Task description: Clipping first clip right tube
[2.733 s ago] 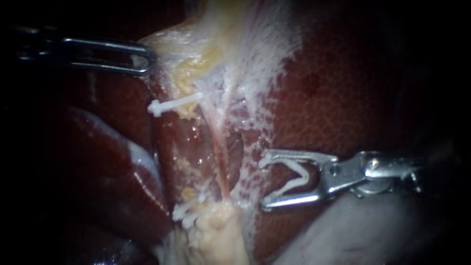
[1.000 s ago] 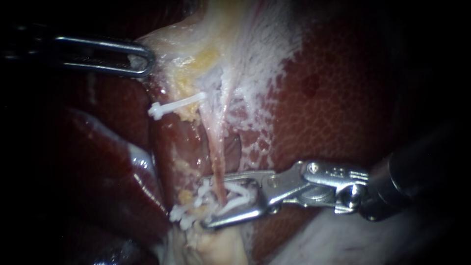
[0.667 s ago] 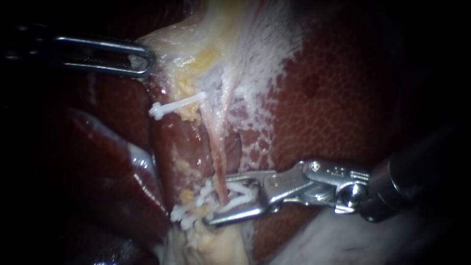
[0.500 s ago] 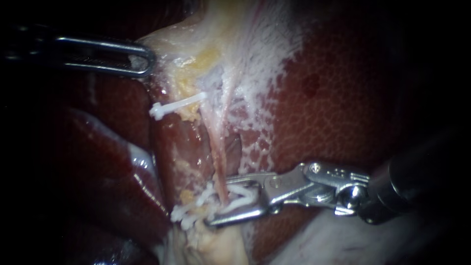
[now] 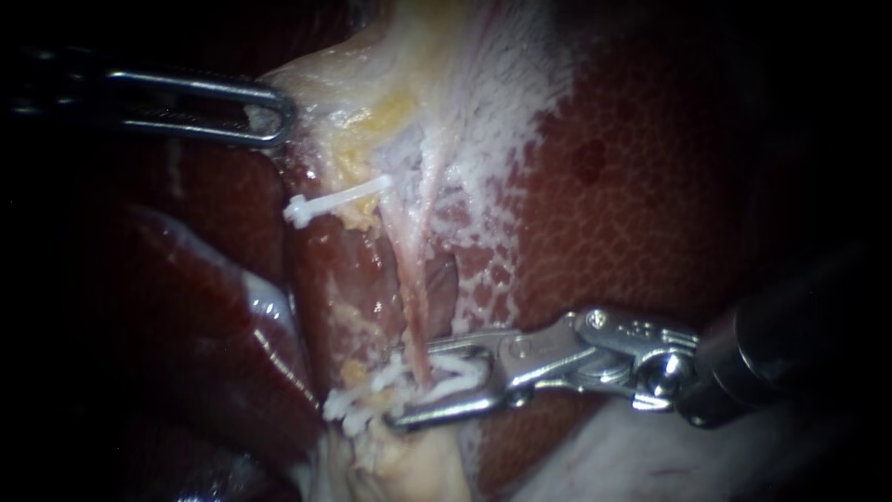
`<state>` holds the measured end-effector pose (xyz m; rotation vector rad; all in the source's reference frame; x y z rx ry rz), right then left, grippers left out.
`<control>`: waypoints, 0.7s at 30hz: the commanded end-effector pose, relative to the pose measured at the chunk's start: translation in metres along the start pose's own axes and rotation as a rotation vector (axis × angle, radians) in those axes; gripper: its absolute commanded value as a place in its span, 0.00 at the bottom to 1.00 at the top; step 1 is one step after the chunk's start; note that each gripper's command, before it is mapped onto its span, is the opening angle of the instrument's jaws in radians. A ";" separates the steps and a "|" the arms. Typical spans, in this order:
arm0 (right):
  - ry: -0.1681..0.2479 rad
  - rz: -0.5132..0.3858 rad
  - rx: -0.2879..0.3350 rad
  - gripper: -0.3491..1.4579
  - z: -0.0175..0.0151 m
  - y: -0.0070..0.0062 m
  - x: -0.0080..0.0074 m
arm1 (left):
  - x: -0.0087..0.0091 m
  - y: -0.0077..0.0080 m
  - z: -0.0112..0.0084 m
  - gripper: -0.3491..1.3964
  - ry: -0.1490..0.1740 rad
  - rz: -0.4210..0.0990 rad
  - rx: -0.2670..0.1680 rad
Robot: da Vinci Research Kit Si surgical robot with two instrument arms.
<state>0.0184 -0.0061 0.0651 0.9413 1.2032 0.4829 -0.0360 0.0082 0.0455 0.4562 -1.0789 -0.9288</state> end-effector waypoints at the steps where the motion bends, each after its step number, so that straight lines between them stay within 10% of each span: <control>1: 0.000 0.017 -0.001 0.08 -0.0001 0.0002 0.0000 | 0.0000 0.0000 0.0000 0.00 0.000 0.000 0.000; 21: -0.024 0.056 -0.002 0.00 -0.0010 0.0022 -0.0034 | 0.0000 0.0000 0.0000 0.00 0.001 0.000 0.003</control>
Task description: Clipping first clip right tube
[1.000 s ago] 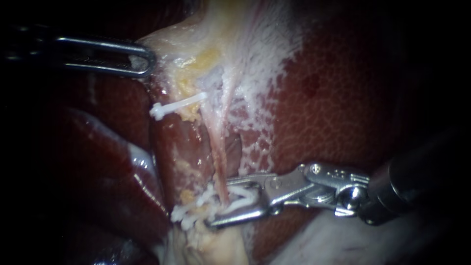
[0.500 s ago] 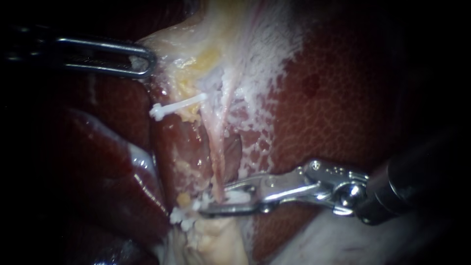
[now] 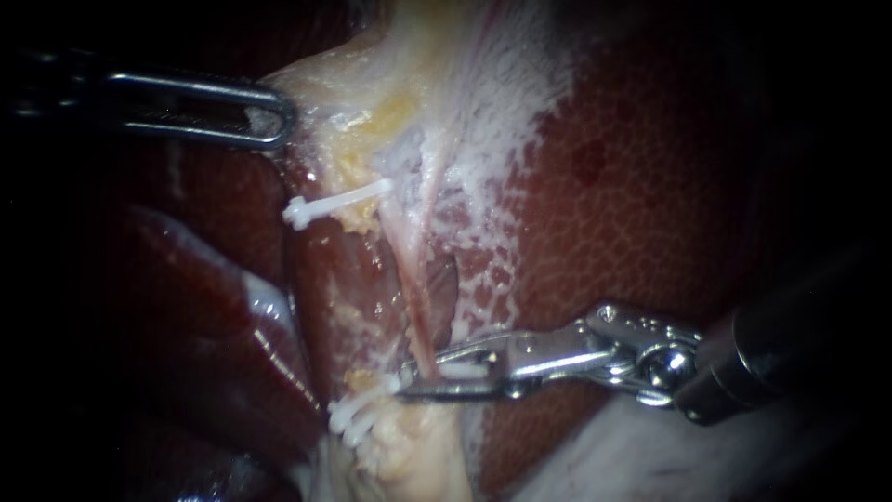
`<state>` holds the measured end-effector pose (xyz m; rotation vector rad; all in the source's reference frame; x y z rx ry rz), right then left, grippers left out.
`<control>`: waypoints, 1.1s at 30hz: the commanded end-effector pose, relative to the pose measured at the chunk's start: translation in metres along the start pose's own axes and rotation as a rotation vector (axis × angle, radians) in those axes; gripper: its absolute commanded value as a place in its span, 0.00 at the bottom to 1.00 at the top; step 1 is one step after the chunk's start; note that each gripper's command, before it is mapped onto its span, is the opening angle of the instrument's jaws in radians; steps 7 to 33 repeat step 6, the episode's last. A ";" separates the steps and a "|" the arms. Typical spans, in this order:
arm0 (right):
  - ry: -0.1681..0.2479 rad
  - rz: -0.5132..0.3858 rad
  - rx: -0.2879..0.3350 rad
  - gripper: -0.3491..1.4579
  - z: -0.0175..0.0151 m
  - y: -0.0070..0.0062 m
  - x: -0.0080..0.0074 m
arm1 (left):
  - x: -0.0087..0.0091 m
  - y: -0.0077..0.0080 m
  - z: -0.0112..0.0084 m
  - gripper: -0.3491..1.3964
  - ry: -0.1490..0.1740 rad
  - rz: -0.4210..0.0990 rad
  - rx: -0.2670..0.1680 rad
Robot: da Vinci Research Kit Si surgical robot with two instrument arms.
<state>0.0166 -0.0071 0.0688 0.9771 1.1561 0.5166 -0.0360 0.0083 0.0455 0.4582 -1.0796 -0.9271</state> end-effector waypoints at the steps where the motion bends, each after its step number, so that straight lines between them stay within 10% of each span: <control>1: 0.000 0.000 0.001 0.00 0.0000 0.0000 0.0001 | 0.0000 0.0000 0.0000 0.00 0.000 0.000 0.000; 33: 0.000 0.000 0.001 0.00 0.0000 0.0000 0.0001 | 0.0000 0.0000 0.0000 0.00 0.000 0.000 0.000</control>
